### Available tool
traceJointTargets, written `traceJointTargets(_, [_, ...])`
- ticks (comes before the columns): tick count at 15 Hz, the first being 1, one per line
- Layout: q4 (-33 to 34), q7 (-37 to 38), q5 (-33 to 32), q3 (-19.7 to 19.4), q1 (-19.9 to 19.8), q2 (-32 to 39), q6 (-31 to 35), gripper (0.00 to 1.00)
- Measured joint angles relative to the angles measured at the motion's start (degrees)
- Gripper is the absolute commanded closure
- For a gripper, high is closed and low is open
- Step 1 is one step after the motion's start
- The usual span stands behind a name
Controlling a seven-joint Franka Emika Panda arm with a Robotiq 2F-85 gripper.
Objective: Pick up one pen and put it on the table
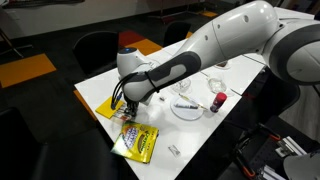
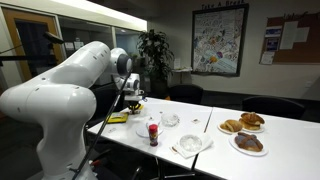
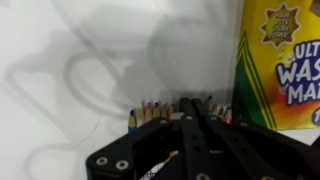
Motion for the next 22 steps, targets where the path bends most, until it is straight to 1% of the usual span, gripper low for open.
traceJointTargets(6, [-5.39, 6.16, 0.0, -1.0, 0.13, -3.07, 1.25, 0.99])
traceJointTargets(9, [-8.69, 7.56, 0.05, -1.84, -0.08, -5.03, 1.58, 0.99])
traceJointTargets(14, [-13.56, 7.62, 0.08, -2.11, -0.88, -7.68, 2.3, 0.99])
traceJointTargets(22, [-20.51, 6.54, -0.04, -1.77, -0.73, -11.42, 2.85, 0.99])
